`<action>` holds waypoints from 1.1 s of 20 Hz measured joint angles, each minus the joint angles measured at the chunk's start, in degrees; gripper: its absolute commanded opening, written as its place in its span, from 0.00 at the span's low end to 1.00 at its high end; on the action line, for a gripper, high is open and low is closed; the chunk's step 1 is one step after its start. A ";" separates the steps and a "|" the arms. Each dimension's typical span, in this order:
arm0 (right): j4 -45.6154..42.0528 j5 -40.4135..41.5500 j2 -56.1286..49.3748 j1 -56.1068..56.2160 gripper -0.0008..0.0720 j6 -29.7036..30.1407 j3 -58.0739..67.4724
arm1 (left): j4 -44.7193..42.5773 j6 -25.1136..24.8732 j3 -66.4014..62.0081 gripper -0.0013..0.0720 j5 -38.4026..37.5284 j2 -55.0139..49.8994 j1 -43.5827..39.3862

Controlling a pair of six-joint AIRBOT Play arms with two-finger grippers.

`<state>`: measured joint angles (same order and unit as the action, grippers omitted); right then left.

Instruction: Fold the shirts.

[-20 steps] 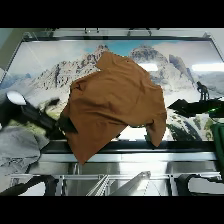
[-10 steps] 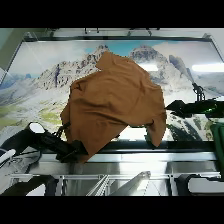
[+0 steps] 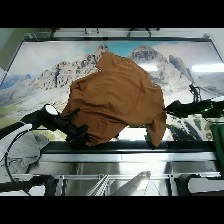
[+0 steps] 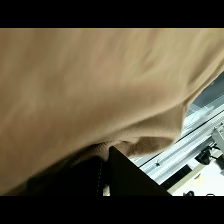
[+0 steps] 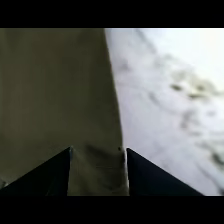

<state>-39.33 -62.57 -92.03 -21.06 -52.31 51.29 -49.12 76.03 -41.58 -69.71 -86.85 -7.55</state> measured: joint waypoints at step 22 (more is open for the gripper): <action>51.74 -23.78 42.14 -22.38 0.05 1.38 31.47 | 23.63 -12.96 -48.83 0.05 -18.73 50.73 40.83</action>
<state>12.40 -86.35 -49.89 -43.44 -50.94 82.76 -25.50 63.07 -90.41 -88.44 -36.12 33.28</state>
